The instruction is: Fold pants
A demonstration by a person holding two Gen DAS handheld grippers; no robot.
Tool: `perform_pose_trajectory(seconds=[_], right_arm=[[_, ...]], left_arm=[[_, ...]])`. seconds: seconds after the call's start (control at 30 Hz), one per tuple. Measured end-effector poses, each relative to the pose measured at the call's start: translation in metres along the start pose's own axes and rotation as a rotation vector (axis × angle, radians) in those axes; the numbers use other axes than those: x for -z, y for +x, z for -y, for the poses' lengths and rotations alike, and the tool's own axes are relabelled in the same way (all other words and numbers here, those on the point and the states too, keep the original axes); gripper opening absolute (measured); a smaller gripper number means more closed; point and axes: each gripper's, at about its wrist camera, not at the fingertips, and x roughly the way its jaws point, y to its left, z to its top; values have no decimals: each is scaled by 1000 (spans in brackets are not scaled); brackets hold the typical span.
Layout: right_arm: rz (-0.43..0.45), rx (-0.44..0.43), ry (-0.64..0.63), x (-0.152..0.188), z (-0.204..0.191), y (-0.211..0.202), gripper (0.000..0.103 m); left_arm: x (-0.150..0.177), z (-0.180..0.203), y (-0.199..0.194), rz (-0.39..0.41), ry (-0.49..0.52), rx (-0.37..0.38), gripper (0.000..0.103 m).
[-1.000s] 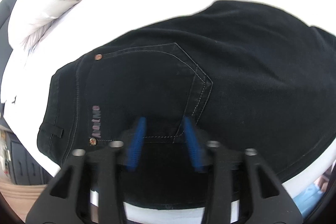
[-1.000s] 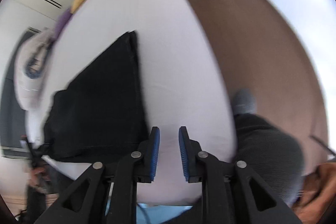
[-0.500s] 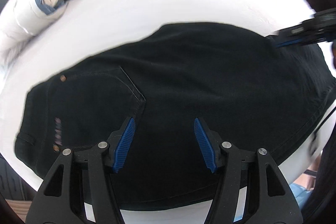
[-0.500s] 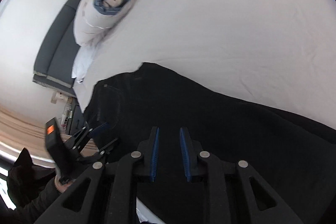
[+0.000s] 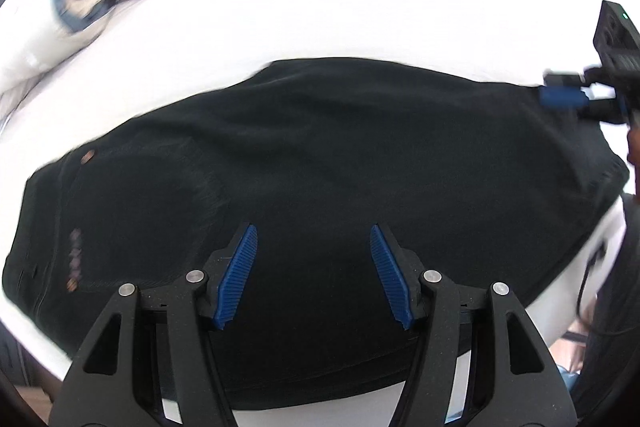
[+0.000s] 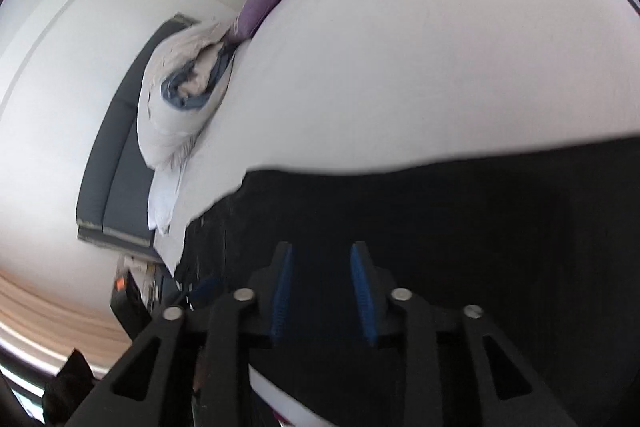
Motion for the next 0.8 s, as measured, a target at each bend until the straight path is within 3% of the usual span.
perform_pose_trajectory(seconds=[0.07, 0.1, 0.13, 0.23, 0.33, 0.43, 0.53, 0.6, 0.63, 0.7, 0.73, 0.77, 0.8], right_arm=[[-128, 78, -13, 38, 8, 17, 35], [-146, 105, -9, 50, 16, 20, 11], [-131, 111, 11, 64, 28, 12, 0], [-128, 74, 130, 85, 57, -16, 0], [-128, 166, 99, 95, 57, -46, 0], [-121, 310, 32, 90, 40, -72, 3], [-46, 206, -6, 75, 21, -87, 15], [-9, 117, -37, 65, -1, -77, 35], [-17, 92, -54, 64, -7, -70, 36], [-49, 52, -84, 59, -14, -44, 36], [-63, 65, -79, 59, -8, -34, 37], [-86, 141, -55, 59, 6, -22, 37], [-94, 187, -29, 60, 18, -17, 16]], left_arm=[[-1, 17, 4, -16, 48, 19, 58], [3, 26, 8, -40, 83, 29, 58], [9, 34, 14, -79, 122, 25, 58], [24, 40, 11, -89, 144, 20, 58], [31, 33, 6, -117, 134, 54, 58], [28, 37, -1, -129, 174, 34, 58], [12, 41, -14, -60, 163, 48, 58], [-1, 48, -19, -9, 147, 75, 58], [-5, 53, -18, 7, 145, 75, 58], [-12, 64, -10, 15, 149, 88, 58], [-9, 75, -2, -11, 158, 101, 58], [-4, 79, 14, -77, 170, 104, 58], [-6, 80, 29, -132, 181, 99, 58]])
